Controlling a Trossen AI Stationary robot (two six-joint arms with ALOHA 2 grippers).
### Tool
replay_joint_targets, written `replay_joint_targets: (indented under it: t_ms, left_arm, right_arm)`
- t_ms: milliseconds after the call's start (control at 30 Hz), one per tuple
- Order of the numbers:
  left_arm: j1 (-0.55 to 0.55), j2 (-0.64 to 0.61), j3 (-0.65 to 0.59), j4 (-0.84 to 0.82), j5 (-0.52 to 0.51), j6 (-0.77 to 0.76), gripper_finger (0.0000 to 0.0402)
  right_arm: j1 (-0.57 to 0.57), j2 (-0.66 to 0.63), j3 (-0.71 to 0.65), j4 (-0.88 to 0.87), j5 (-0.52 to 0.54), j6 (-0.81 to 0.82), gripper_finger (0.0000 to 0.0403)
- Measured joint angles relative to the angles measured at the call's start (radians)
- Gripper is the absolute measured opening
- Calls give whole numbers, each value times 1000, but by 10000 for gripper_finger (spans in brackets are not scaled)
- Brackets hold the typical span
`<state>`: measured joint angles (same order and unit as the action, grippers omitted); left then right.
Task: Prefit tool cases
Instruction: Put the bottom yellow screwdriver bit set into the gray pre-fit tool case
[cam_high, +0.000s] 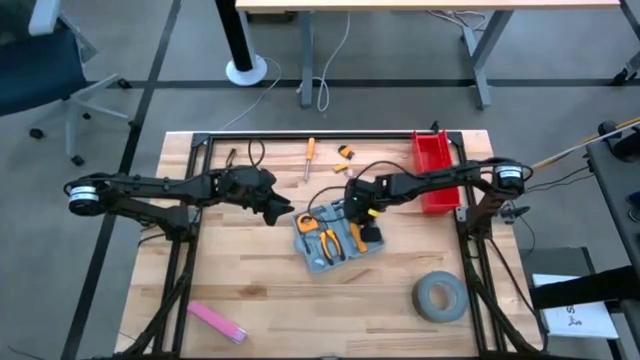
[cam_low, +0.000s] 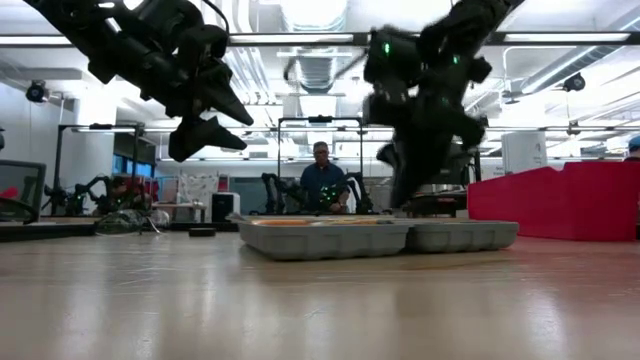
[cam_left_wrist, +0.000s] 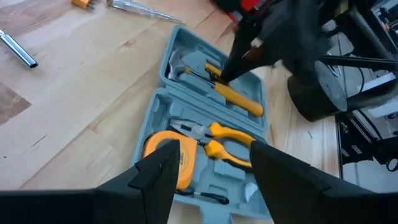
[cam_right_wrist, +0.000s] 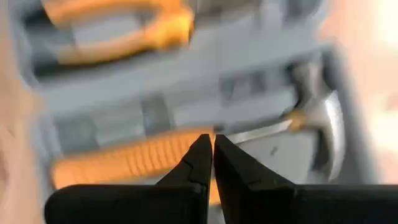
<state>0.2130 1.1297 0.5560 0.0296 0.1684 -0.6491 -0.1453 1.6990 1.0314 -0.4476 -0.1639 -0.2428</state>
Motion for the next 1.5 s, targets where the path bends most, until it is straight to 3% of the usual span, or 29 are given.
replay_joint_targets:
  t_ms: [467,1067,1500]
  left_arm:
    - [0,0,0,0,0,0,204]
    - [0,0,0,0,2,4,204]
    - [0,0,0,0,7,1,204]
  right_arm:
    - [-23,-13,-4,-31,86,-31,0]
    - [-59,115,-14,22,40,-72,0]
    - [-61,-2,32,-68,71,-45,0]
